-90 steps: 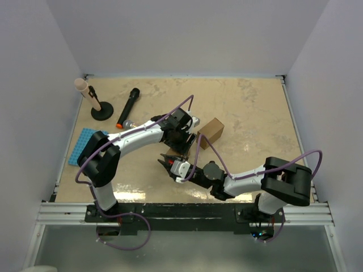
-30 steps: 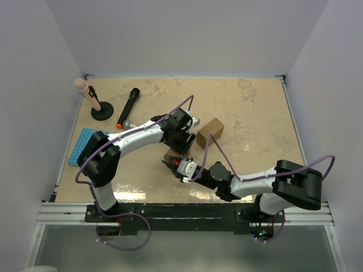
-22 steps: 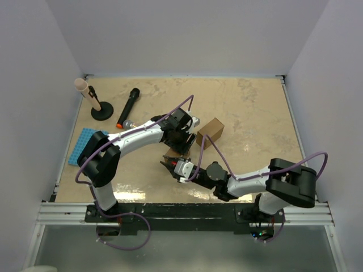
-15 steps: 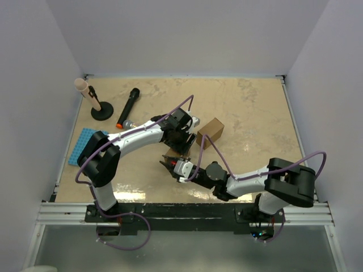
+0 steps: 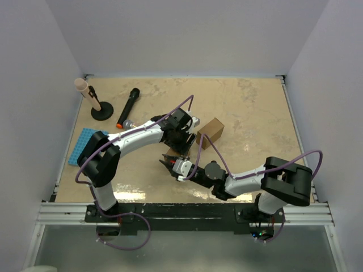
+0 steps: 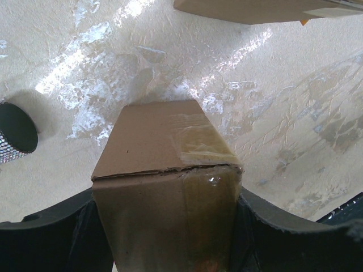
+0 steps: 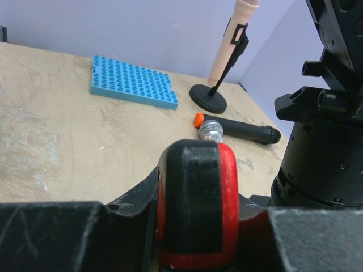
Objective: Unpack the express box
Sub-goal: Cut the express box at the center of the board.
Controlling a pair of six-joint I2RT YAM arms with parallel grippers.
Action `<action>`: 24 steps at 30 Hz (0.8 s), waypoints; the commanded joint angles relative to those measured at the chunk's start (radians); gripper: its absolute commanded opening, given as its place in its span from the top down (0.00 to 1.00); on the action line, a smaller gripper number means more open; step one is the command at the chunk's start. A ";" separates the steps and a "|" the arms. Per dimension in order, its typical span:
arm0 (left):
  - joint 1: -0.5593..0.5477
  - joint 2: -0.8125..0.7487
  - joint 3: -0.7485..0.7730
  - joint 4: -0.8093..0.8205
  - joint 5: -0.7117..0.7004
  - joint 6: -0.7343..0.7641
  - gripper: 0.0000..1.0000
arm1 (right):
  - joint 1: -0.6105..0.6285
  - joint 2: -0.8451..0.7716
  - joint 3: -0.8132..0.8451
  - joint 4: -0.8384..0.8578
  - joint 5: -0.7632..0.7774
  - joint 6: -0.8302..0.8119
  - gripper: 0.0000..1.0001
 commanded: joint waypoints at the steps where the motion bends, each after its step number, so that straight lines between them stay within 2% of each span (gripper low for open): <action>1: -0.001 0.030 -0.034 -0.023 0.054 -0.017 1.00 | -0.006 0.007 0.016 0.098 0.008 0.009 1.00; 7: 0.001 0.024 -0.032 -0.029 0.037 -0.005 1.00 | -0.006 -0.046 0.000 0.027 0.020 0.032 1.00; 11: 0.002 0.020 -0.034 -0.030 0.027 0.001 1.00 | -0.006 -0.085 -0.012 -0.094 0.028 0.063 1.00; 24: 0.002 0.023 -0.024 -0.035 0.018 -0.003 1.00 | -0.006 -0.139 -0.061 -0.220 0.051 0.138 1.00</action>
